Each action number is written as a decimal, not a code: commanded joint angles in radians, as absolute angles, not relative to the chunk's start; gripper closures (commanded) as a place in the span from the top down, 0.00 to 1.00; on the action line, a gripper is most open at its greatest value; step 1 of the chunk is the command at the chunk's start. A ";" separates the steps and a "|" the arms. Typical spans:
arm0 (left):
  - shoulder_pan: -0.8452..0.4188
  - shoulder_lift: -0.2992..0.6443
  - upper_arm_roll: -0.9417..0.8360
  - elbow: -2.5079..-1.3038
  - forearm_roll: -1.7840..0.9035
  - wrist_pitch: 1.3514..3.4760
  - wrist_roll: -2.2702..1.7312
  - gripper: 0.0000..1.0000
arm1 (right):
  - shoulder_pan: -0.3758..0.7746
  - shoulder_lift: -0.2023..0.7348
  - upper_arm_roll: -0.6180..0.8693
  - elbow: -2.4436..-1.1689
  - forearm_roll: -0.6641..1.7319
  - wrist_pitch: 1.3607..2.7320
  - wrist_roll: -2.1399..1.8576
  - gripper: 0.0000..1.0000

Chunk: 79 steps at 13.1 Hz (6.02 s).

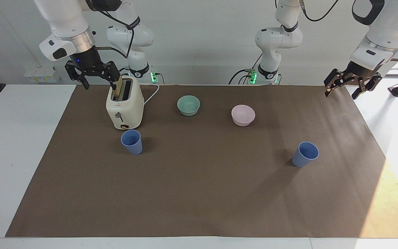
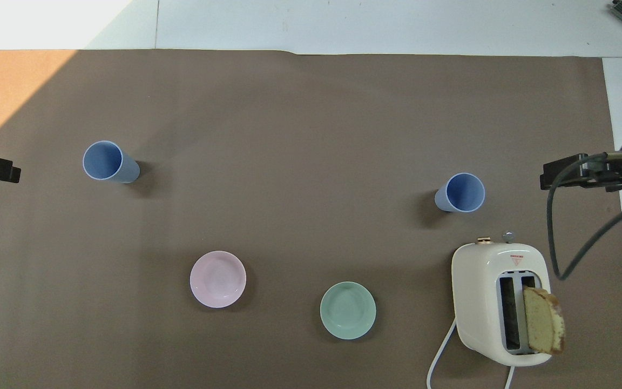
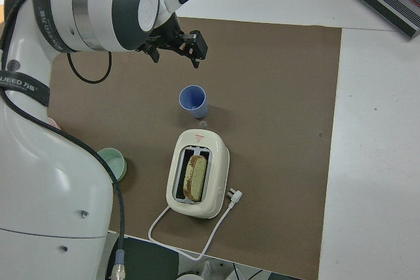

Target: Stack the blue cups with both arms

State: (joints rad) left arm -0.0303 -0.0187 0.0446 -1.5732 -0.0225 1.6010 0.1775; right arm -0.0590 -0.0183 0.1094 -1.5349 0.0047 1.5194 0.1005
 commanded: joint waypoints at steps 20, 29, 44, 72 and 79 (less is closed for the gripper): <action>-0.032 -0.048 0.037 -1.606 -0.031 1.614 0.172 1.00 | -0.069 -0.029 0.110 -1.536 0.008 1.511 0.078 1.00; -0.032 -0.048 0.037 -1.606 -0.031 1.615 0.172 1.00 | -0.069 -0.029 0.110 -1.537 0.008 1.511 0.078 1.00; -0.032 -0.049 0.035 -1.609 -0.031 1.615 0.172 1.00 | -0.069 -0.029 0.110 -1.536 0.008 1.511 0.078 1.00; -0.034 -0.009 0.031 -1.795 -0.032 1.913 0.181 1.00 | -0.069 -0.029 0.109 -1.537 0.008 1.511 0.078 1.00; -0.034 0.089 0.031 -1.865 -0.032 2.092 0.181 1.00 | -0.069 -0.029 0.107 -1.537 0.008 1.511 0.078 1.00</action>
